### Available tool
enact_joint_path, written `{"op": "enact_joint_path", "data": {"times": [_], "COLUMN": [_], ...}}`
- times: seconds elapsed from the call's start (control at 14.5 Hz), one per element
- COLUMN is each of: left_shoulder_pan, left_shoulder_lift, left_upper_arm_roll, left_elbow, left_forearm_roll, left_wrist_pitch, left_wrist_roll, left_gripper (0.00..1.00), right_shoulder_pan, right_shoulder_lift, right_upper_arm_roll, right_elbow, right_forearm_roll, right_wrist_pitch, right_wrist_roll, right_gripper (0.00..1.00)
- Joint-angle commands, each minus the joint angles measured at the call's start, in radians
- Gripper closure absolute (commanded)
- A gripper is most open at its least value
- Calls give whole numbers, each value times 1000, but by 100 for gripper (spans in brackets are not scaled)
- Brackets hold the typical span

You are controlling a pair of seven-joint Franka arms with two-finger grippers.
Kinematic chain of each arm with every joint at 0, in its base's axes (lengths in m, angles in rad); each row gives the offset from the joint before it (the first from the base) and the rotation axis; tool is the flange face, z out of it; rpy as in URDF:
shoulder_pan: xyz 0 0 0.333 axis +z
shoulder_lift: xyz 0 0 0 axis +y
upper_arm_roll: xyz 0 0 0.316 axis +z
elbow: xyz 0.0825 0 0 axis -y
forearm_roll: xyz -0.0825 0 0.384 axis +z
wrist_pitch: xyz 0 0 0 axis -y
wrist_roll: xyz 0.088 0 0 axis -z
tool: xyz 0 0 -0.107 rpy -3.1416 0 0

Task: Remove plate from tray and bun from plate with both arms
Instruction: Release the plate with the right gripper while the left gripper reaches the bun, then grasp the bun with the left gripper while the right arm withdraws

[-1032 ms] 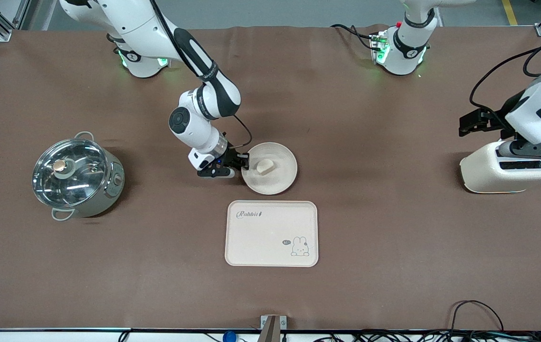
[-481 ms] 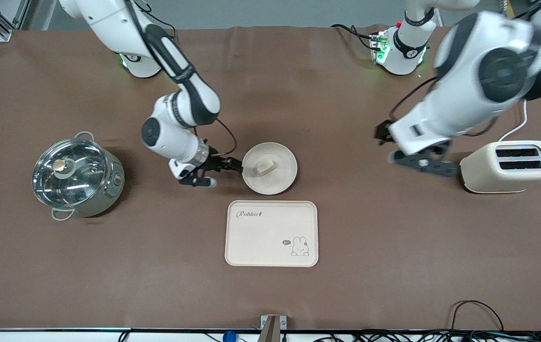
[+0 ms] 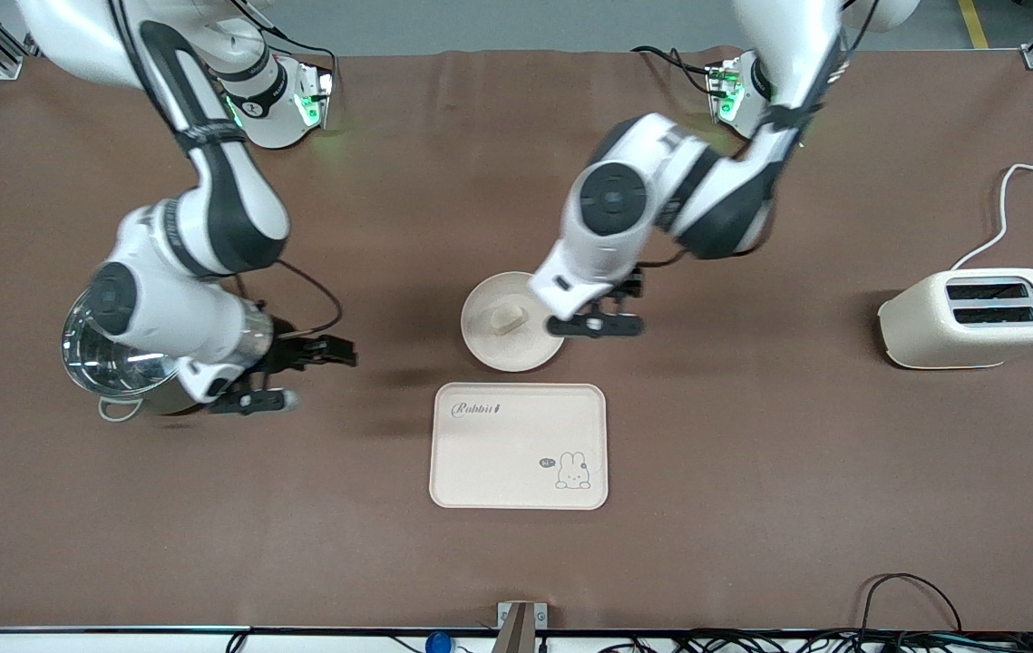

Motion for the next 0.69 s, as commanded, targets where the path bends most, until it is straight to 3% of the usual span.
{"op": "enact_joint_path", "data": {"times": [0.0,0.28,0.41,0.62], "left_shoulder_pan": [-69,-128,-131,-138], "left_shoulder_lift": [101,201,230,256], "left_upper_arm_roll": [14,18,20,20], "left_elbow": [56,55,53,50], "left_forearm_roll": [2,3,3,42], "left_wrist_pitch": [97,303,322,323], "left_wrist_roll": [-117,-369,-423,-496], "left_gripper": [1,3,8,12], "right_shoulder_pan": [-54,-128,-132,-169], "right_shoulder_lift": [-3,-109,-156,-260], "right_upper_arm_roll": [9,11,11,9], "right_elbow": [135,138,138,125], "right_forearm_roll": [-42,-146,-236,-273], "right_wrist_pitch": [-154,-226,-243,-353], "right_wrist_roll": [0,-62,-60,-54], "right_gripper": [0,0,0,0]}}
